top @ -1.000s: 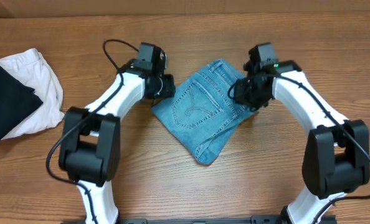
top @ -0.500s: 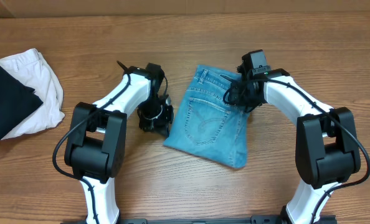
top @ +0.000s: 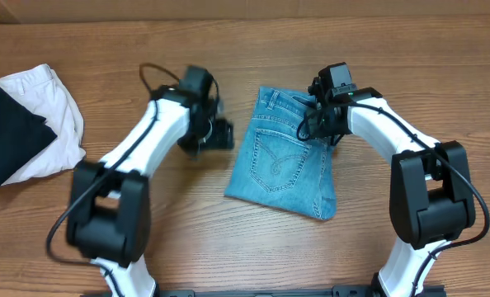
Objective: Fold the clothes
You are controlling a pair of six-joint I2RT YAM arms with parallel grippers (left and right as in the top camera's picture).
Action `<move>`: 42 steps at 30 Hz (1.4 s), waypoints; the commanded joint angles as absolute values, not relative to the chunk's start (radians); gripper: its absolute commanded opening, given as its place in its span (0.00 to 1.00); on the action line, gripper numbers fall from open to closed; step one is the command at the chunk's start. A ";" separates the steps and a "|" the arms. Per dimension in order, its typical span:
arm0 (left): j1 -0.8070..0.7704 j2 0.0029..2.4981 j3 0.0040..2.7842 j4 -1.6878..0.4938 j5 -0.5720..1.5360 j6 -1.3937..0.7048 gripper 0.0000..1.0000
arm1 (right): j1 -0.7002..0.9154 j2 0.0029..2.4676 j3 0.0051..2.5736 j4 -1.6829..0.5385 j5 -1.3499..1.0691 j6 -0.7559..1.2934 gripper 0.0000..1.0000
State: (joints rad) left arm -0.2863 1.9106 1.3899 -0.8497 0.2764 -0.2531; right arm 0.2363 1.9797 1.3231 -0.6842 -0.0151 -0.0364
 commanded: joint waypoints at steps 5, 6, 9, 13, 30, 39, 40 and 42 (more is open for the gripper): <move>-0.274 1.879 1.393 -0.602 0.329 -0.220 0.81 | 0.401 2.018 1.316 -0.704 0.052 -0.080 0.56; -0.274 1.885 1.393 -0.591 0.334 -0.220 0.81 | 0.423 2.018 1.316 -0.705 0.058 -0.079 0.56; -0.274 1.885 1.393 -0.588 0.341 -0.208 0.81 | 0.496 2.018 1.316 -0.713 0.059 -0.075 0.57; -0.274 1.885 1.392 -0.624 0.328 -0.201 0.81 | 0.574 2.018 1.316 -0.725 0.059 -0.056 0.57; -0.260 1.887 1.375 -0.884 0.192 -0.262 0.82 | 0.527 2.018 1.316 -0.768 0.059 -0.022 0.60; -0.260 1.967 1.258 -0.758 0.234 -0.289 0.83 | 0.521 2.018 1.316 -0.779 0.059 -0.022 0.60; -0.260 1.992 1.257 -0.743 0.256 -0.292 0.83 | 0.521 2.018 1.316 -0.781 0.059 -0.022 0.59; -0.262 2.035 1.258 -0.706 0.327 -0.287 0.82 | 0.521 2.018 1.316 -0.785 0.059 -0.022 0.59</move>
